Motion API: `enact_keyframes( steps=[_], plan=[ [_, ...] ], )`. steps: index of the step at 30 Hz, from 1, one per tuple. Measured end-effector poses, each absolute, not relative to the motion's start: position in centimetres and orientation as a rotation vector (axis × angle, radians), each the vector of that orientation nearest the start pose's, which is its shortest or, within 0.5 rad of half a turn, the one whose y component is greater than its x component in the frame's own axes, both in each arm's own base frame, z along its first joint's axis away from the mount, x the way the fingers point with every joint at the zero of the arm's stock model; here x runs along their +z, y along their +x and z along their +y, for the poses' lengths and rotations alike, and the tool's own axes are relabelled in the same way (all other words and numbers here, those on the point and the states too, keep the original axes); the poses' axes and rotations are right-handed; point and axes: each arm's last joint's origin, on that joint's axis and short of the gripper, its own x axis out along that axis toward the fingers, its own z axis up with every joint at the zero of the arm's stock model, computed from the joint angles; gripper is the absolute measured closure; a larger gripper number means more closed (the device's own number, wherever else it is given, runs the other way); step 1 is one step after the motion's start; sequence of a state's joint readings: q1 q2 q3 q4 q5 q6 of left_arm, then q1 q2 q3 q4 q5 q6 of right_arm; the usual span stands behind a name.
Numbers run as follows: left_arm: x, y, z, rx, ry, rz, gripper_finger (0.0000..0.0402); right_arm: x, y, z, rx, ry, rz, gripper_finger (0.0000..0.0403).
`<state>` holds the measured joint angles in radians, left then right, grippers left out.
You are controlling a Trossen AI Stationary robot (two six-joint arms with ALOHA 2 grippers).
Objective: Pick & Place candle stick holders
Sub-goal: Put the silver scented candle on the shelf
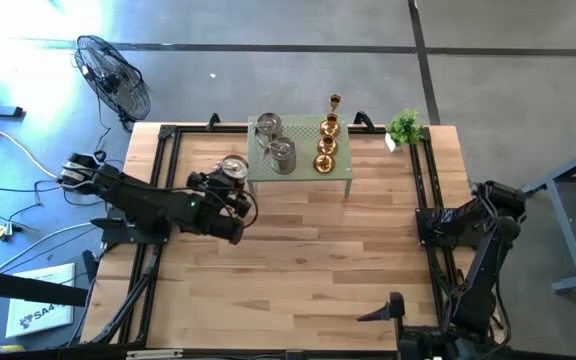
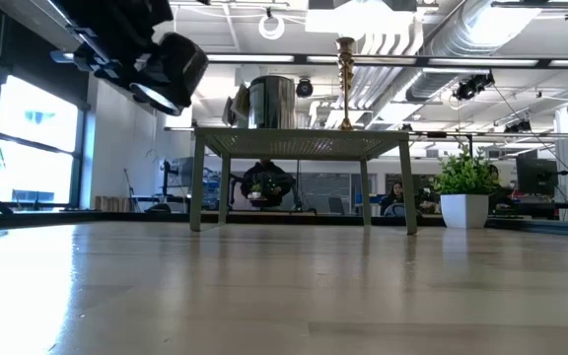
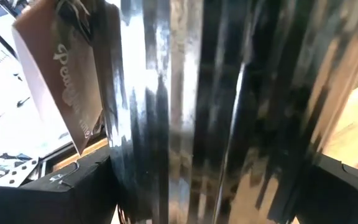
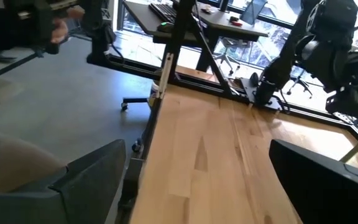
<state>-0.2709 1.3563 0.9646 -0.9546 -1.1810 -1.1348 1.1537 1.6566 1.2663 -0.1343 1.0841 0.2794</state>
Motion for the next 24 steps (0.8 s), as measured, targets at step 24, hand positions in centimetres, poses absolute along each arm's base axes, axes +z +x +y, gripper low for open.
enact_keyframes(
  steps=[24],
  plan=[
    [25.9,26.8,0.8,1.03,0.033,0.541,0.0046,27.3,20.4,33.2,0.138,-0.047,0.233,0.0012]
  ],
)
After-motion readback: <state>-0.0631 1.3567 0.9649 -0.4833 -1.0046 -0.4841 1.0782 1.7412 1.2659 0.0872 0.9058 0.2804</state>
